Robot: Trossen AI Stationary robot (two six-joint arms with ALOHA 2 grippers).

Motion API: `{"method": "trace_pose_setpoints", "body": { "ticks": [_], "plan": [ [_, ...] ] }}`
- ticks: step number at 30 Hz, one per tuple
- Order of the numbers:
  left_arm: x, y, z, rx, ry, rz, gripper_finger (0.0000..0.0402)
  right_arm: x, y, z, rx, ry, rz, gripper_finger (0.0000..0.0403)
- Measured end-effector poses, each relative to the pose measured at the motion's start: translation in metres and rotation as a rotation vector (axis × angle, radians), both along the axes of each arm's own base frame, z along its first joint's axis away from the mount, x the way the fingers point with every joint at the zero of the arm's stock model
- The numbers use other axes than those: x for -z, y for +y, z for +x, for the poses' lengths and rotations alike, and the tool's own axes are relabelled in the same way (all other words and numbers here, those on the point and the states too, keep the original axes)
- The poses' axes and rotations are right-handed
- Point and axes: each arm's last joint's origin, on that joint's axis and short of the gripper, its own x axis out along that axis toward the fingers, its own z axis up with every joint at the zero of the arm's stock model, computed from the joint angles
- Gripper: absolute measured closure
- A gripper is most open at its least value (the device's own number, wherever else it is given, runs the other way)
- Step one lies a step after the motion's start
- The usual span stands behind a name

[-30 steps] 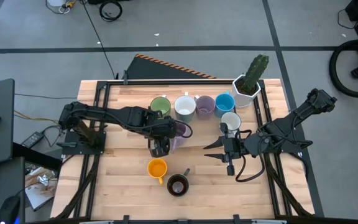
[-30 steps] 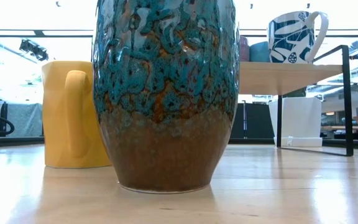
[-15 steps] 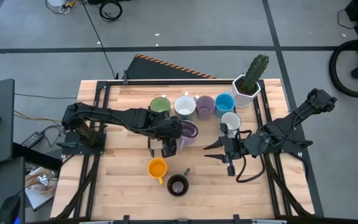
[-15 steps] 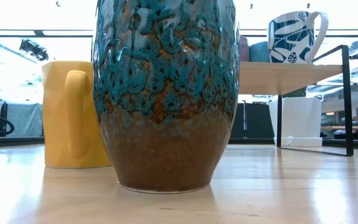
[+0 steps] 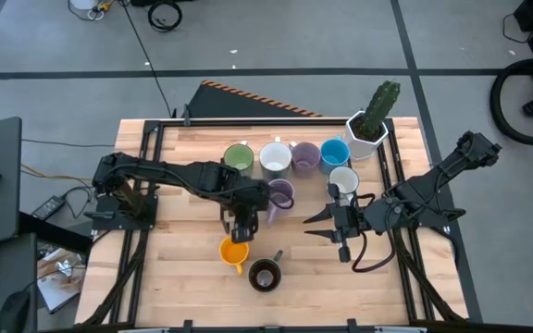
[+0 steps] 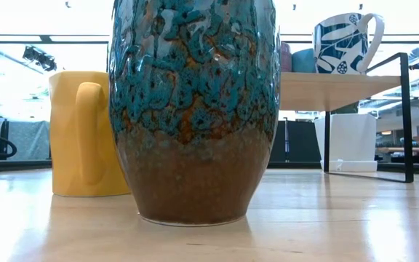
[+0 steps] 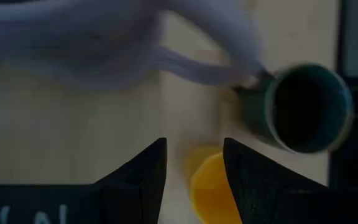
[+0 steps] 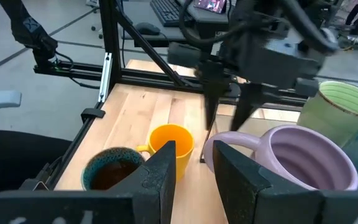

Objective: Place coffee mugs
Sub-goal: Put the purple cup on the shelf aligned with the other purple cup

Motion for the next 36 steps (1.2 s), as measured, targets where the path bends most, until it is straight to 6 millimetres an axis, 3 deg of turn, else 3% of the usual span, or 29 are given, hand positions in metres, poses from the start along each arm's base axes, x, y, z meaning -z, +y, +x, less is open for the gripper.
{"method": "trace_pose_setpoints", "body": {
  "ticks": [11, 36],
  "plan": [
    [-0.002, -0.018, 0.013, 0.09, -0.141, 0.0, 0.0238, 0.0, 0.0, 0.0, 0.0, -0.001, 0.001, 0.0291],
    [-0.002, -0.009, 0.044, 0.078, -0.371, 0.122, 0.0238, 0.0, 0.0, 0.0, 0.001, 0.001, 0.003, 0.0291]
  ]
}}
